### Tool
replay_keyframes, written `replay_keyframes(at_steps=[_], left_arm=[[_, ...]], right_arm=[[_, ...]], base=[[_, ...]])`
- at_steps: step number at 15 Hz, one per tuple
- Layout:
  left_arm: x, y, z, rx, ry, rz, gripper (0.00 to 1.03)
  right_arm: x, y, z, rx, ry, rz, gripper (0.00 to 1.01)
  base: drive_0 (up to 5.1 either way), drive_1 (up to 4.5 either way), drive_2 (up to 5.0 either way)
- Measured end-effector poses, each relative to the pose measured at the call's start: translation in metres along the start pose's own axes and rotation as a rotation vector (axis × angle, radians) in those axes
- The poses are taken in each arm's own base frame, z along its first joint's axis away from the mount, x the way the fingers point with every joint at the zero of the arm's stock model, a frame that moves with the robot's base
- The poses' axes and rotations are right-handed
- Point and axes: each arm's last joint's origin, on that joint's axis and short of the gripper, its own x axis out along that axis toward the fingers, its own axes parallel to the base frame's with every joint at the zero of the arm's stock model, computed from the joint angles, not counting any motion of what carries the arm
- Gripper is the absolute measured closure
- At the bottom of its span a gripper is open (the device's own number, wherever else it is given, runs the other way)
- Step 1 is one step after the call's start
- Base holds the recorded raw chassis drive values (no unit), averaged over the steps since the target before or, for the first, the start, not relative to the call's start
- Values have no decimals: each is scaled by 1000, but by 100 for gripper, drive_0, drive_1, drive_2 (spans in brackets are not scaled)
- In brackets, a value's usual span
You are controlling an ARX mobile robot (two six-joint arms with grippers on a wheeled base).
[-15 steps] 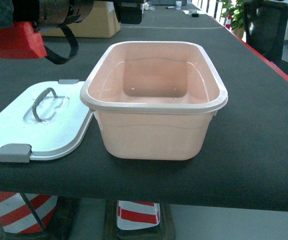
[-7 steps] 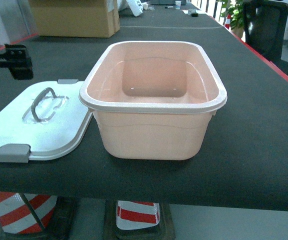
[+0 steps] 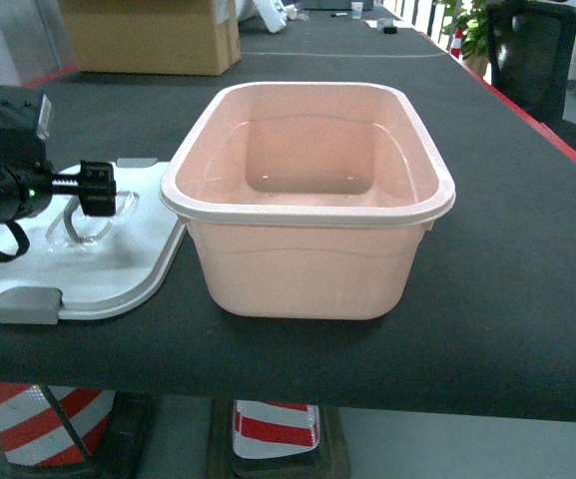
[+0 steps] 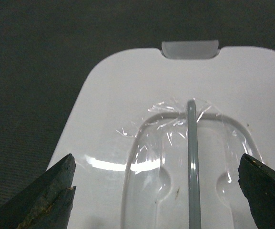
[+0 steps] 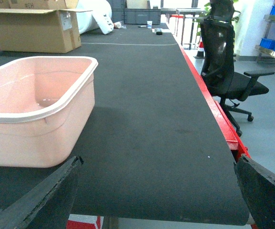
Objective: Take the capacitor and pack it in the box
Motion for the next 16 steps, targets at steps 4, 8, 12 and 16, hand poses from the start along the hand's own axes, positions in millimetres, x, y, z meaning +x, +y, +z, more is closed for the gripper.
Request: replay_keyframes(at_steps=[4,8,12,16], left_arm=[[3,-5,-9,11,47,-23,9],[5,-9,-17,20,104,-40,54],[5,-13,-17,21,102,-43,98],[4,-18,-17,23,69,-41,82]], right_arm=[[0,0,0,0,0,0,3],[0,0,0,0,0,0,3],[0,0,0,0,0,0,3],[0,0,0,0,0,0,3]], base=[[0,0,0],[0,0,0],[0,0,0],[0,0,0]])
